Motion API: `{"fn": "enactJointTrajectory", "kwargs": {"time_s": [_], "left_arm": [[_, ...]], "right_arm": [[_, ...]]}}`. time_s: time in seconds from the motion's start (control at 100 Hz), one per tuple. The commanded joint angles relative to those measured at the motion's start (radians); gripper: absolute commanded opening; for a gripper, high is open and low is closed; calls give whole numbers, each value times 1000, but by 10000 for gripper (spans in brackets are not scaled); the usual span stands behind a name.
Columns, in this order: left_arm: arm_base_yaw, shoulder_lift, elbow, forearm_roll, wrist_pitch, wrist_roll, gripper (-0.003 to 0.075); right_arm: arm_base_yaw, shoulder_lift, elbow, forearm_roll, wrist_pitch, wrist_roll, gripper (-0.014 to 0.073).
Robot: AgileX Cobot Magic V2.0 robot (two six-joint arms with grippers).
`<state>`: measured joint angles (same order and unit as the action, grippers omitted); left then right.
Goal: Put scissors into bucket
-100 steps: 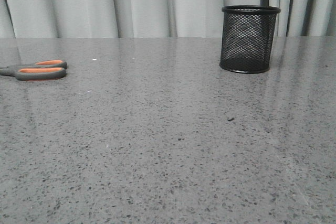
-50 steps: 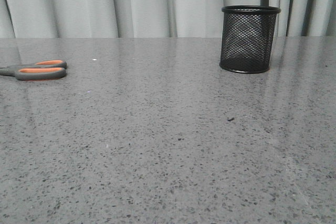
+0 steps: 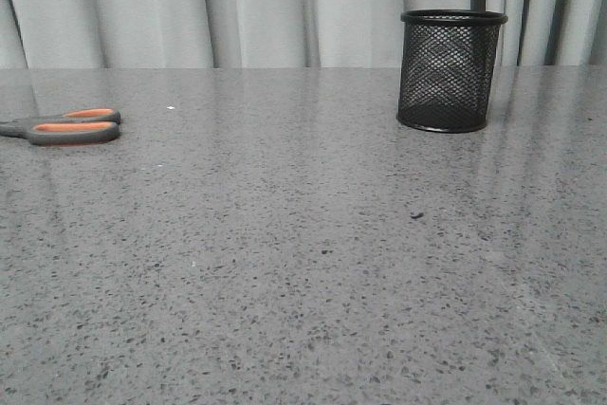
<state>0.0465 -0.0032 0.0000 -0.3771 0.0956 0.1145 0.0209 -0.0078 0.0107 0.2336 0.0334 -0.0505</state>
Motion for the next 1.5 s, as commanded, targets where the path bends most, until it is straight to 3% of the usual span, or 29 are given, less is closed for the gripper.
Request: {"fn": "enactJointTrajectory", "kwargs": {"time_s": [0.0, 0.11, 0.26, 0.44, 0.64, 0.94, 1.09, 1.24, 1.33, 1.45, 1.49], "left_arm": [[3, -25, 17, -152, -78, -9, -20], [3, -25, 15, -313, -78, -9, -20], [3, -25, 2, -545, -104, -9, -20], [3, -20, -87, -568, -43, 3, -21], [3, 72, -308, -314, 176, 73, -21], [3, 394, -693, 95, 526, 82, -20], [3, 528, -802, 138, 627, 82, -20], [3, 618, -853, 112, 681, 82, -15], [3, 653, -871, 92, 696, 138, 53], [3, 678, -873, 48, 679, 168, 229], [3, 686, -873, 45, 675, 168, 286]], "right_arm": [[-5, -20, 25, 148, -98, -3, -69], [-5, -20, 25, 302, -98, -3, -69], [-5, -20, 2, 350, -87, -3, -69], [-5, 8, -112, 350, 59, -3, -67], [-5, 204, -306, 292, 209, -10, -67], [-5, 633, -688, 150, 582, -43, -67], [-5, 775, -835, 150, 731, -61, -69], [-5, 835, -888, 153, 764, -103, -61], [-5, 838, -895, 160, 759, -131, 46], [-5, 838, -895, 160, 733, -131, 361], [-5, 838, -895, 160, 725, -131, 428]]}}
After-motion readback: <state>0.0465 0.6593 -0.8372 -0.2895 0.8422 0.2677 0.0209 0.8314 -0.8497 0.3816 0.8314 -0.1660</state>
